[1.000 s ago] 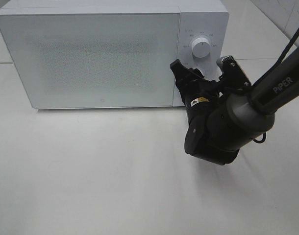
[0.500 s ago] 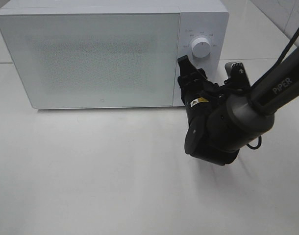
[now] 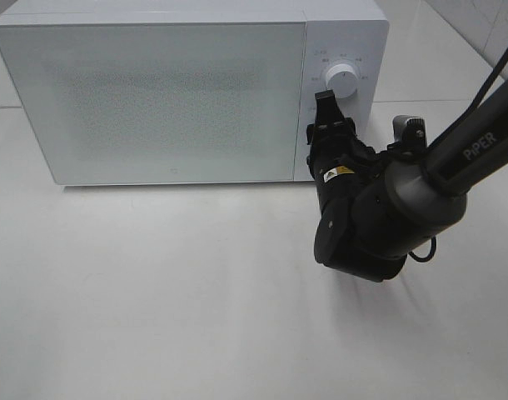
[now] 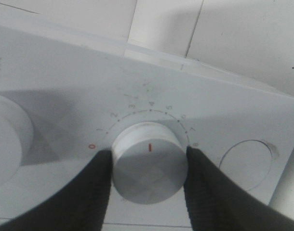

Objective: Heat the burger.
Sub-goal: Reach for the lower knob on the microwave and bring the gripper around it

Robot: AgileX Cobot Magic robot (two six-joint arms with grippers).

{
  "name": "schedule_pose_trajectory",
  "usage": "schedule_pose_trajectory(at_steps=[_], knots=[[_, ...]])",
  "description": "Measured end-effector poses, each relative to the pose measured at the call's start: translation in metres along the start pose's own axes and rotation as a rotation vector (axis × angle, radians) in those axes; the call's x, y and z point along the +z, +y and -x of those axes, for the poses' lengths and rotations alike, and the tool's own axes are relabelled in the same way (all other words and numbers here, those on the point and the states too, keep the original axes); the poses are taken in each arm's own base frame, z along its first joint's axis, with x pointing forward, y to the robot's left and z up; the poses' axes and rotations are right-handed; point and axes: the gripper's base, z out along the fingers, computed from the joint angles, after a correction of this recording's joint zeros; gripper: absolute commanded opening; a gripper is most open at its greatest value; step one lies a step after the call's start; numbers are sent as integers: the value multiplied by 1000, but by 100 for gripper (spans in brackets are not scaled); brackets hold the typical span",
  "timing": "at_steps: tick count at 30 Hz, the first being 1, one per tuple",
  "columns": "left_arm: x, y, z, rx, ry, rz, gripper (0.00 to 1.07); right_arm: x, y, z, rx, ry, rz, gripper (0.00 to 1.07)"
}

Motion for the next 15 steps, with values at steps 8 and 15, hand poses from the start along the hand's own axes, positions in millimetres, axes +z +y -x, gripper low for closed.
schedule_pose_trajectory(at_steps=[8,15], knots=[[0,0,0,0,0,0,100,0,0,0,101,-1,2,12],[0,0,0,0,0,0,100,0,0,0,211,-1,3,12]])
